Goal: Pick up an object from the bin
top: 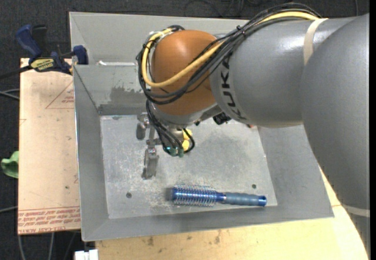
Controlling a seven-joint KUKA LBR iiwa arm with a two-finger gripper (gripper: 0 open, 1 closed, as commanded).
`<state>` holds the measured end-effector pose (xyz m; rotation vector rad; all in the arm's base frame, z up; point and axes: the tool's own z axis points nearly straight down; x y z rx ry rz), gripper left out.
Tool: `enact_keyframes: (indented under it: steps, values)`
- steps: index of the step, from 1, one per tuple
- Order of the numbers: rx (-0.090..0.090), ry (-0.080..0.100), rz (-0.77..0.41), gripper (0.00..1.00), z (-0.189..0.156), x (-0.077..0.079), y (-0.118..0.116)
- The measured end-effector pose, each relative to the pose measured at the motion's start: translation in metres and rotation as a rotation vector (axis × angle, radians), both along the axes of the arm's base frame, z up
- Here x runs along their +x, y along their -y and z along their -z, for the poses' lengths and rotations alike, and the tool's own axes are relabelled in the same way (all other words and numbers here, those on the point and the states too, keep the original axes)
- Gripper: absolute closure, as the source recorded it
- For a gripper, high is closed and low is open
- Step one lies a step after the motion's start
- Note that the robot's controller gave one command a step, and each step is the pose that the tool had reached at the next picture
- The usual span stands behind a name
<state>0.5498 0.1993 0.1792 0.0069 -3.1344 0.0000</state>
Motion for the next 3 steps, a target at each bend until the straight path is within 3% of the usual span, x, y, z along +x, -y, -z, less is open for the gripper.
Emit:
enact_keyframes:
  steps: [1,2,3]
  values:
    - [-0.002,0.002,-0.083,0.0,0.114,0.031,0.086]
    - [-0.001,0.014,-0.159,0.0,0.101,0.074,0.14]
    - [0.002,0.01,-0.163,1.0,0.102,0.072,0.135]
